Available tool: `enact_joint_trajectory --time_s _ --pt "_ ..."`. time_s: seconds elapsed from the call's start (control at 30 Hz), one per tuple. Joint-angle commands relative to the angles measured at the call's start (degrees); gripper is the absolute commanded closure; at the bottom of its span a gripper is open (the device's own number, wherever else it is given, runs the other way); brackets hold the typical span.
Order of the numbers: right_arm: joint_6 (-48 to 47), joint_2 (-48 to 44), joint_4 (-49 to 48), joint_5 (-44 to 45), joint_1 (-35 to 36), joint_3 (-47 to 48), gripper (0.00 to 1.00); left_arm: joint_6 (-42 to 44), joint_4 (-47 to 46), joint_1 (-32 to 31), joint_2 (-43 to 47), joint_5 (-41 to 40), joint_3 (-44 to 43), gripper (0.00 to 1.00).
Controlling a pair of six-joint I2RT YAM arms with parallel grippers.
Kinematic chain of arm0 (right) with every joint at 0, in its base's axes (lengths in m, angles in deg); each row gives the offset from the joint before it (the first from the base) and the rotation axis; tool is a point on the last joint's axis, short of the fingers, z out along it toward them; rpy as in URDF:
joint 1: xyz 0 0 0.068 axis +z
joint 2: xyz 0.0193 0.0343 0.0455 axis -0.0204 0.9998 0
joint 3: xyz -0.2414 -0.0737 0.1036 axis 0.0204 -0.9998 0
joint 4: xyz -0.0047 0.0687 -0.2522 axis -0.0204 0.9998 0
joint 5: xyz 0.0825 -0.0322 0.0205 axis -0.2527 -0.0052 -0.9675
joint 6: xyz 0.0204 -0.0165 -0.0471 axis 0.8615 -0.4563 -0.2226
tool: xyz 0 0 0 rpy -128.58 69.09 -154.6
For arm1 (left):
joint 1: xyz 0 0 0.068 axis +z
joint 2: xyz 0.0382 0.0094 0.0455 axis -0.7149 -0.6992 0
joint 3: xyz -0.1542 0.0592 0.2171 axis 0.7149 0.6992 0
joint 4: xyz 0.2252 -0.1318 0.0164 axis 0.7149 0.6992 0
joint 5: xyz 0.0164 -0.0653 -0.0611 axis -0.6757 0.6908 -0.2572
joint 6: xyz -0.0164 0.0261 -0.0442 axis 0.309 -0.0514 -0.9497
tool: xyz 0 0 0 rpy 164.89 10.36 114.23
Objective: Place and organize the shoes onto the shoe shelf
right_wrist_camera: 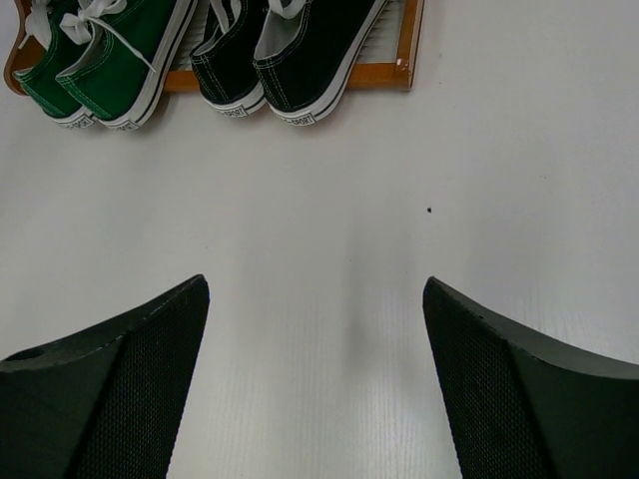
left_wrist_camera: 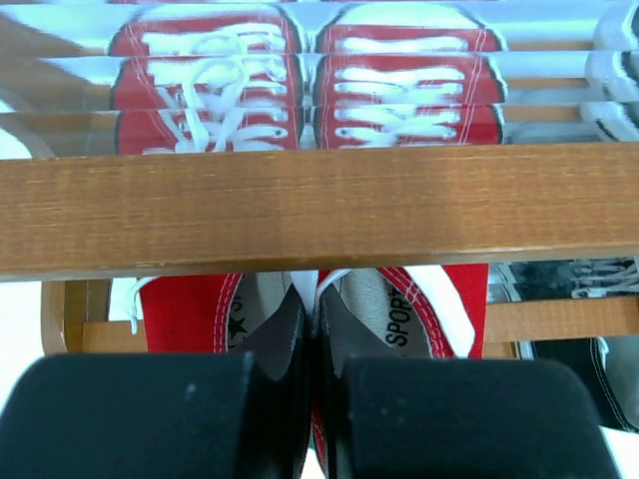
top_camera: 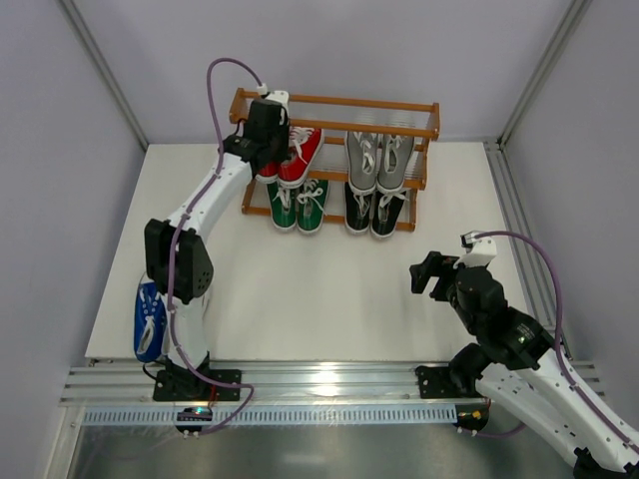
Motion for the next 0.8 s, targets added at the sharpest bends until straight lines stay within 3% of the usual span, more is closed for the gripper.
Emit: enact_joint_trajectory --time_s 0.0,0.13,0.43,0.5,0.53,0.7,0.77 --pt "-0.6 0.3 -0.7 1.2 0.4 1.5 0.12 1.2 -16.5 0.5 5.6 -2.8 0.8 1.00" --pt "-0.6 0.5 -0.7 1.2 0.4 1.5 0.12 2.7 -20.9 0.5 8.3 -3.8 4.3 1.00" --pt "-0.6 0.7 -0.6 1.1 0.4 1.5 0.12 4.1 -18.7 0.4 6.2 -6.5 2.2 0.99" --pt "-0.6 0.5 -0.7 1.1 0.4 1.7 0.12 3.6 -18.1 0.5 6.2 -6.1 2.6 0.87" --pt "-0.6 0.5 -0.6 1.1 0.4 1.7 0.12 3.1 -18.0 0.5 6.8 -5.8 2.9 0.63" --pt "-0.5 0.3 -0.4 1.0 0.4 1.8 0.12 2.2 -16.8 0.4 9.7 -5.7 4.9 0.22" --pt "-0.5 -0.1 -0.3 0.7 0.4 1.8 0.12 1.7 -15.2 0.3 11.6 -5.9 5.2 0.14"
